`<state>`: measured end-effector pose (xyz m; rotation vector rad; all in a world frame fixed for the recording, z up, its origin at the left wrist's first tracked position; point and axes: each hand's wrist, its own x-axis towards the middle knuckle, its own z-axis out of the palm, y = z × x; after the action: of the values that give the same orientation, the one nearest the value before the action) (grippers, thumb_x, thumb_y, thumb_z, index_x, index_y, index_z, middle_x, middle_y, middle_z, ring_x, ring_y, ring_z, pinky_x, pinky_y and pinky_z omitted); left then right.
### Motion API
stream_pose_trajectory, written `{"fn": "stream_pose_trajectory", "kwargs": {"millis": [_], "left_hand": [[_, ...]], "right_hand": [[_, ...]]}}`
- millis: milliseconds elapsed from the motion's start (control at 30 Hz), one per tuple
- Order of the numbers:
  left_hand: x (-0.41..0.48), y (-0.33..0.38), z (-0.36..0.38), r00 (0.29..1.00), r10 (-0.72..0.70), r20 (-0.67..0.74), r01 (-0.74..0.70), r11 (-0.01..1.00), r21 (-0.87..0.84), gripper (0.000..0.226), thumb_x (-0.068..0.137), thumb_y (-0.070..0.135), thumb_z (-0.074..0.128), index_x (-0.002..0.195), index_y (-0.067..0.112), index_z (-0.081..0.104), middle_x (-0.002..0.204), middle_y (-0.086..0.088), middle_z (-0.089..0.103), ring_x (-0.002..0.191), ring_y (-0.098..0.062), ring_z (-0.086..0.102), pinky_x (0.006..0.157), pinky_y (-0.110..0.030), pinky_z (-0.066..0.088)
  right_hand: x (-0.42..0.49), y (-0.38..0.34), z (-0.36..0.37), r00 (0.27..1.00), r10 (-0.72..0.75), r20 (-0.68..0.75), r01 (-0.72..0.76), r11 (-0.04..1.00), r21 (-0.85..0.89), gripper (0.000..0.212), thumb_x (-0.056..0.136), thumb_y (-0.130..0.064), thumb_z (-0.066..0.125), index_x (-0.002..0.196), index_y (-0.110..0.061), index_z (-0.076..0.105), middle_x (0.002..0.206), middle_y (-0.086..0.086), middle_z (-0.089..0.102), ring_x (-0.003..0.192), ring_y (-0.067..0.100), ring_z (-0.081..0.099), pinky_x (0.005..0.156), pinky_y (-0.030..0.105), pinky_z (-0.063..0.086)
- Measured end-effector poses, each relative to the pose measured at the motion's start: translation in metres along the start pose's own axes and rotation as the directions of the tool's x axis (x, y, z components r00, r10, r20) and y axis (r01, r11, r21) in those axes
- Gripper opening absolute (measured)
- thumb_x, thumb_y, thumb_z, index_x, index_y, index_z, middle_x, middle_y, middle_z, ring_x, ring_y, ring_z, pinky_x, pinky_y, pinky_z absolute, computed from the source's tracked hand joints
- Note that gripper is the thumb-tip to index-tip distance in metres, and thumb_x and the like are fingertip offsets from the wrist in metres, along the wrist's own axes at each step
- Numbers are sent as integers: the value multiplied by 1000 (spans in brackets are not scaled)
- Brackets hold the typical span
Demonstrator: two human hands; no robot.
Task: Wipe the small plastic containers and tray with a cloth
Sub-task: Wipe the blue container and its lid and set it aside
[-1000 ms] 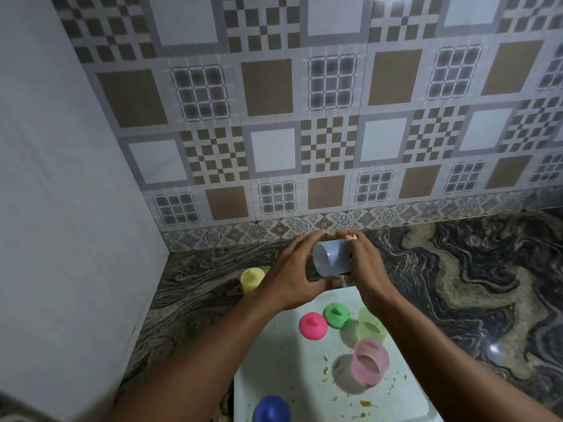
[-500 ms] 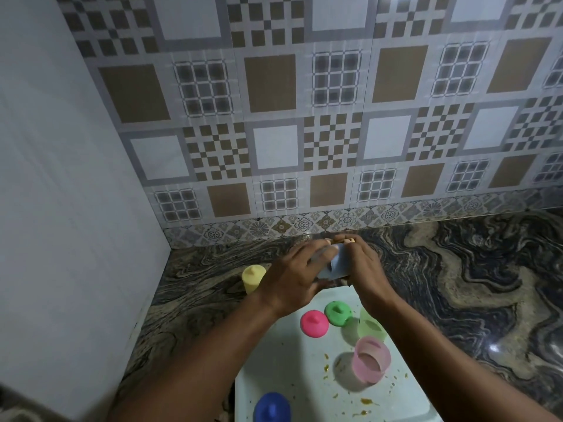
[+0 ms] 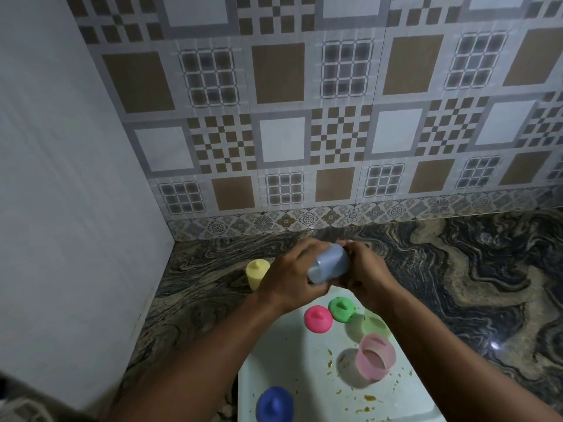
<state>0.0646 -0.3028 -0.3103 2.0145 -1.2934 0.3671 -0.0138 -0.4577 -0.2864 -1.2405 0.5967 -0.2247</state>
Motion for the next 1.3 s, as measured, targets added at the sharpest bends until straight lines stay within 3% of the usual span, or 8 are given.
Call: {"fn": "stream_pose_trajectory", "kwargs": {"millis": [67,133,200,400,533,700,1000,1300], "left_hand": [[4,-6,-4,976,-215,-27,213,976,-50,70,74,35,84,135,26,49,136,0,54,114,-18,55,84,-35,54],[9,-19,-8,936,-347,66,351,935,-51,68,75,33,84,132,29,47,136,4,50,118,-17,50,85,-33,47],[14,-36,-6,899,-393,195,398,917,14,63,77,29,83,131,27,50,135,3,47,122,-21,49,87,-30,41],[29,-70,20,755,-469,459,426,882,201,82,81,24,77,151,29,35,143,-9,35,132,-34,44,98,-37,45],[34,-85,35,703,-474,530,371,880,296,81,83,22,76,152,26,33,153,-7,31,137,-34,41,103,-44,46],[28,-100,46,639,-475,605,312,879,360,81,86,22,75,153,22,31,155,-8,30,135,-37,44,101,-45,46],[17,-94,35,644,-481,595,305,875,377,83,91,31,69,159,25,21,163,-5,25,147,-31,29,114,-46,36],[5,-60,12,700,-498,512,352,864,359,72,90,37,69,152,22,36,154,-9,37,139,-32,39,107,-42,41]], "right_hand": [[2,-1,-7,992,114,51,-121,978,170,24,95,-21,41,80,-9,55,77,19,54,64,29,45,55,40,40],[6,1,-16,978,130,162,-172,943,285,22,85,-19,41,71,-20,24,73,7,16,63,19,10,59,37,9],[9,6,-21,974,124,189,-177,937,300,28,76,-19,42,76,-22,15,79,5,4,64,18,1,62,39,2],[29,29,-22,968,179,176,-216,952,218,21,91,-23,34,71,-26,31,77,5,12,63,18,8,58,36,8],[47,40,-24,965,212,153,-238,955,178,27,95,-27,35,70,-22,43,66,3,28,50,17,25,47,30,24],[59,48,-26,968,227,112,-244,952,183,33,96,-27,37,66,-22,51,66,6,35,52,17,28,50,30,23],[33,43,-21,964,211,160,-234,961,146,31,97,-31,36,67,-23,40,76,7,16,60,20,15,58,38,13],[-16,22,-23,975,182,130,-200,970,139,24,96,-26,34,74,-25,44,72,8,30,60,22,28,56,34,24]]}}
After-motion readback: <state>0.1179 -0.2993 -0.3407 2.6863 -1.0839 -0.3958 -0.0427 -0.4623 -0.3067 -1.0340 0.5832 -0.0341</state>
